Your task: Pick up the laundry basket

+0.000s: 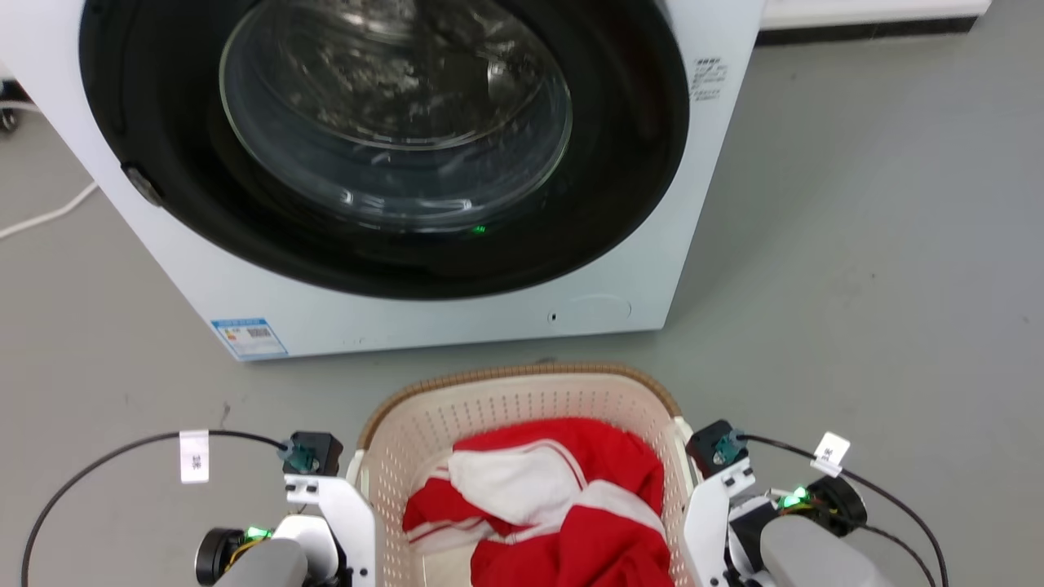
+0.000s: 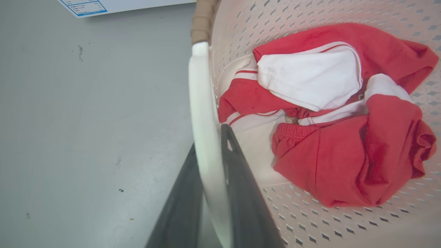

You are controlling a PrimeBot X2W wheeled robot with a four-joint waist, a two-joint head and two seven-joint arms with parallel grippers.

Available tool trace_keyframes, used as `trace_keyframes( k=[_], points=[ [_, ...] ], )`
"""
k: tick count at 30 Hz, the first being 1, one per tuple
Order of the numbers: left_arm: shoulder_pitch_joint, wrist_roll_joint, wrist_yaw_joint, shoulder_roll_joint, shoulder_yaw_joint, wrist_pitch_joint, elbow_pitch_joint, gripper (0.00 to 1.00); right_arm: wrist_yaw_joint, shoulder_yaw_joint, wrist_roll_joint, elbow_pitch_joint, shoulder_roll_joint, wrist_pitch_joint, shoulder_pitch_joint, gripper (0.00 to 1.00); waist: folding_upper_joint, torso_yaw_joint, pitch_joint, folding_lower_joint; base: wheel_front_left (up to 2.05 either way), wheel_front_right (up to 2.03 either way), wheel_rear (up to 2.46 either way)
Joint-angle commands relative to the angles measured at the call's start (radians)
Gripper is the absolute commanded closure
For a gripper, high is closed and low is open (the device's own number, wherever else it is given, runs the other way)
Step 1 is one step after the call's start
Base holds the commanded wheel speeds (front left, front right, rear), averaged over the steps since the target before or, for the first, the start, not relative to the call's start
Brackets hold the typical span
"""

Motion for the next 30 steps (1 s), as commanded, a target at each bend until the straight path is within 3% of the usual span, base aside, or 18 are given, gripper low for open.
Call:
trace_keyframes(
  k=[1,15,30],
  points=[
    [0.014,-0.008,0.002,0.012,-0.008,0.006,-0.007,1.00,-0.001,0.014,0.006,0.000,-0.007,0.008,0.018,1.00,-0.0001,-0.010,-0.038,0.0003,0.00,0.00,0.00],
    [0.090,-0.129,0.002,0.036,-0.118,0.088,-0.039,1.00,-0.001,0.131,0.121,0.008,-0.008,0.099,0.071,1.00,-0.0001,-0.032,-0.143,0.0003,0.00,0.00,0.00],
    [0.096,-0.223,0.002,0.050,-0.201,0.126,-0.041,1.00,-0.001,0.211,0.217,0.014,-0.021,0.143,0.082,1.00,-0.0001,-0.030,-0.167,0.0003,0.00,0.00,0.00]
  ],
)
